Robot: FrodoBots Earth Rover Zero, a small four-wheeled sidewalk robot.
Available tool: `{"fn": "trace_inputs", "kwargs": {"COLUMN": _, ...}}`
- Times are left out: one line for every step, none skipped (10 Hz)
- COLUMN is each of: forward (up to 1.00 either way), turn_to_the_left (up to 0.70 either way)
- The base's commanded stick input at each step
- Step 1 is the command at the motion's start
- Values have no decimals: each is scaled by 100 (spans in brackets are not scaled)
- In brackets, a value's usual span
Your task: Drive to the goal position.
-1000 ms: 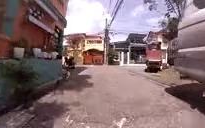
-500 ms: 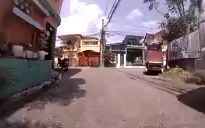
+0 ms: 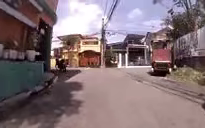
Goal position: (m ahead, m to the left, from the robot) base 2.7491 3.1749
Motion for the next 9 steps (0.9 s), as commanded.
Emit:
{"fn": "trace_inputs", "kwargs": {"forward": 100, "turn_to_the_left": 0}}
{"fn": "trace_inputs", "kwargs": {"forward": 100, "turn_to_the_left": 0}}
{"fn": "trace_inputs", "kwargs": {"forward": 100, "turn_to_the_left": 0}}
{"fn": "trace_inputs", "kwargs": {"forward": 100, "turn_to_the_left": 0}}
{"fn": "trace_inputs", "kwargs": {"forward": 100, "turn_to_the_left": 9}}
{"fn": "trace_inputs", "kwargs": {"forward": 100, "turn_to_the_left": 27}}
{"fn": "trace_inputs", "kwargs": {"forward": 100, "turn_to_the_left": 20}}
{"fn": "trace_inputs", "kwargs": {"forward": 100, "turn_to_the_left": 13}}
{"fn": "trace_inputs", "kwargs": {"forward": 100, "turn_to_the_left": 27}}
